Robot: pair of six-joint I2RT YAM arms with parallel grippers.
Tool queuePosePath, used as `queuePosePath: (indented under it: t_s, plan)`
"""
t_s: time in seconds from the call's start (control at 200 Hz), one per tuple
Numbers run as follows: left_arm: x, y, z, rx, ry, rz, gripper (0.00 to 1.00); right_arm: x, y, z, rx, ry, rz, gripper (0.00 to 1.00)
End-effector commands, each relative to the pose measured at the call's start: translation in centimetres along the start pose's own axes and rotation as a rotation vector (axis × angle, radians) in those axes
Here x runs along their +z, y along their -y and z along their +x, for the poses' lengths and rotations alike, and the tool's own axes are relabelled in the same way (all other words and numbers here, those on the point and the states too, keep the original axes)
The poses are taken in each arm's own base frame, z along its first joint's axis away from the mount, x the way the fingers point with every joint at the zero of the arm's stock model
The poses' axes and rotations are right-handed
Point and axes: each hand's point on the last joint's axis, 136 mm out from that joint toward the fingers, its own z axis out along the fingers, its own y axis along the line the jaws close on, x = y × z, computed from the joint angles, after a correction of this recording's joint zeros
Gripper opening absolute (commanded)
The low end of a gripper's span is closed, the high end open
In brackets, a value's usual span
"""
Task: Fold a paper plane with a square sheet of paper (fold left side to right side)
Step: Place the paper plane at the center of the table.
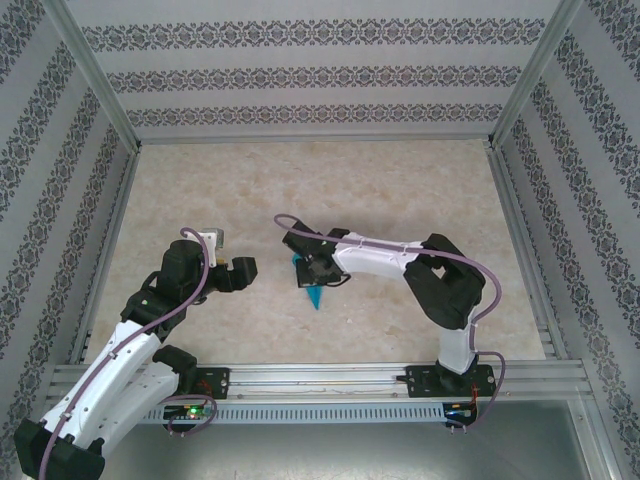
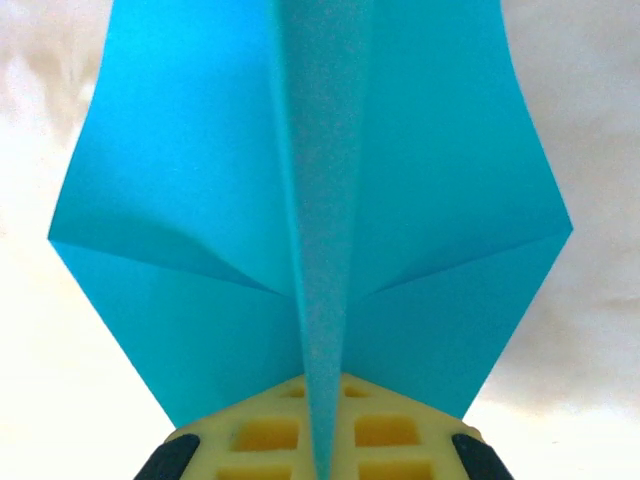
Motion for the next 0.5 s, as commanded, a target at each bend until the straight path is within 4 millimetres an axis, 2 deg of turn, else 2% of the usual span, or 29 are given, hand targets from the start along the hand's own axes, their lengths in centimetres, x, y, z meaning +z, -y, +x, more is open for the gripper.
queuePosePath:
  t_s: [0.0, 0.09, 0.27, 0.495]
  plan:
    - [-0.6, -0.8, 0.1, 0.035, -0.004, -0.039, 0.91, -2.4, 2.6, -3.3, 0.014, 0.050, 0.066, 0.00]
    - [-0.8, -0.5, 0.3, 0.062, -0.012, -0.021, 0.95, -2.6, 4.3, -5.3, 0.041, 0.054, 0.090, 0.00]
    - [-1.1, 1.8, 0.6, 0.074, -0.019, 0.121, 1.00, -2.0, 6.2, -9.0, 0.078, 0.048, 0.103, 0.00]
    - [-2.1, 3.4, 0.7, 0.094, -0.024, 0.204, 1.00, 0.4, 8.0, -10.4, 0.101, -0.009, 0.133, 0.00]
